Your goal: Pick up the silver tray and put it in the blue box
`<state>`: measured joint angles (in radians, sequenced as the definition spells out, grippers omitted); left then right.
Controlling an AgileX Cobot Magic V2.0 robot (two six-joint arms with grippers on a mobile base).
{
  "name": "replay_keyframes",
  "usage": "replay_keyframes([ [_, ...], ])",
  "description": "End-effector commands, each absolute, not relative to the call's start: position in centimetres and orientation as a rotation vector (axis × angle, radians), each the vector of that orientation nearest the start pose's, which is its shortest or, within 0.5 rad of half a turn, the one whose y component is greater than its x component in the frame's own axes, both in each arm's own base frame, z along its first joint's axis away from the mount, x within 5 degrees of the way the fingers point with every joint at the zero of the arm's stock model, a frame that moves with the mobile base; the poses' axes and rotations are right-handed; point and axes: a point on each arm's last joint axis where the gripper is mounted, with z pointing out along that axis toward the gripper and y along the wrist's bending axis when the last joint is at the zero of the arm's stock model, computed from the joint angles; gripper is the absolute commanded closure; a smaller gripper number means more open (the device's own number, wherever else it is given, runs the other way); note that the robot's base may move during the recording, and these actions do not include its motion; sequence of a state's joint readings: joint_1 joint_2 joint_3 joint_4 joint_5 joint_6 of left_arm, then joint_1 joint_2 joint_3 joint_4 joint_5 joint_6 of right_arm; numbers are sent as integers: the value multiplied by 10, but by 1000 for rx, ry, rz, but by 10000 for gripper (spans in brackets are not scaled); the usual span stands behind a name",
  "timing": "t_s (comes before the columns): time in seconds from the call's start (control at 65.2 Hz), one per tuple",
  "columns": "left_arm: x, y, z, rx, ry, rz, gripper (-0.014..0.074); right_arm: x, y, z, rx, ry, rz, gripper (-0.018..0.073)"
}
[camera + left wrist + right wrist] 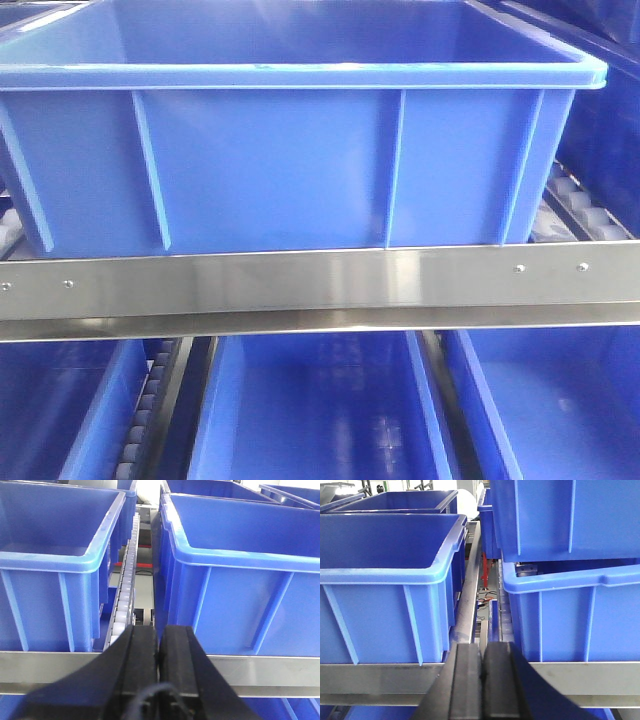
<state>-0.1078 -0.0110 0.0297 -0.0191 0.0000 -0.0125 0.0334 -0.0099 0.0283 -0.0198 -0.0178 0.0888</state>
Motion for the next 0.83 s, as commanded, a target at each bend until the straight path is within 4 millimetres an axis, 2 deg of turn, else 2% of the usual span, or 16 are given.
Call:
replay_keyframes([
  [0.0,55,-6,207,47,1409,-117,603,52,2,221,21,1354,76,508],
  [0.813,55,-6,207,47,1409,-117,603,52,2,221,21,1354,76,508],
])
